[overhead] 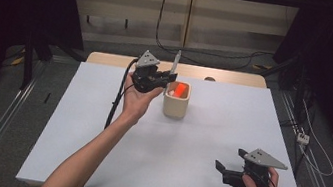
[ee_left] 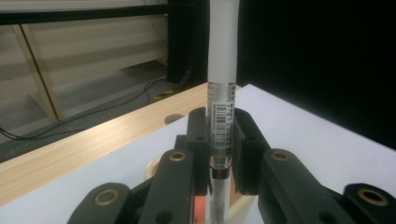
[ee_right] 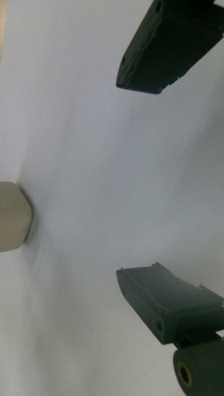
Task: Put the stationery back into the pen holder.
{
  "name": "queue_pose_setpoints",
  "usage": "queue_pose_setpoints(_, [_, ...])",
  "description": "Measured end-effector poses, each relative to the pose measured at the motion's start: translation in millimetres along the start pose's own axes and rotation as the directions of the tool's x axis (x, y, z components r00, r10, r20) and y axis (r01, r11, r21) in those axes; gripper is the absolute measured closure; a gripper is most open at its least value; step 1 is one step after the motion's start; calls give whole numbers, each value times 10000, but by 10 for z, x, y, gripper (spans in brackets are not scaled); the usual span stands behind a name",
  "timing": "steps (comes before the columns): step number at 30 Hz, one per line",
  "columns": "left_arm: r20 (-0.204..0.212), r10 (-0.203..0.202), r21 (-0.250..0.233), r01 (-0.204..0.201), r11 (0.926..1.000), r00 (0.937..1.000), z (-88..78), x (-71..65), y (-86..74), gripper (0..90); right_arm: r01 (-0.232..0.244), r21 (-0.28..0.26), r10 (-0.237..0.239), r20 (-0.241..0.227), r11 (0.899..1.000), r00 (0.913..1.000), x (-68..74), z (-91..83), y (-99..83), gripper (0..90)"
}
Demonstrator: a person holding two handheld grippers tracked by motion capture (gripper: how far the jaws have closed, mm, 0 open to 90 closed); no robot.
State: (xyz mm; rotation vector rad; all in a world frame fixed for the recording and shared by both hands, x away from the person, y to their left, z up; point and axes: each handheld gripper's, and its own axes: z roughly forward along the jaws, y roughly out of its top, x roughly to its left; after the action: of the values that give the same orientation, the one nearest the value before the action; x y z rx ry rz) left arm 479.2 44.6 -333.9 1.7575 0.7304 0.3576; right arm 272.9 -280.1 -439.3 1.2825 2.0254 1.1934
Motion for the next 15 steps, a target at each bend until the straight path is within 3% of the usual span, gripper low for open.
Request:
queue_pose_setpoints(5, [-133,-120,-27,120,9999,9998,161,40,16,798,-90,-79,90,-30,9999,10000,-8,-5,-11,76])
queue_pose_setpoints(15, [-304,-128,196,134,9997,9995,355,119,-116,797,-73,-81,72,-77,9999,9999,-1,-6,-20,74])
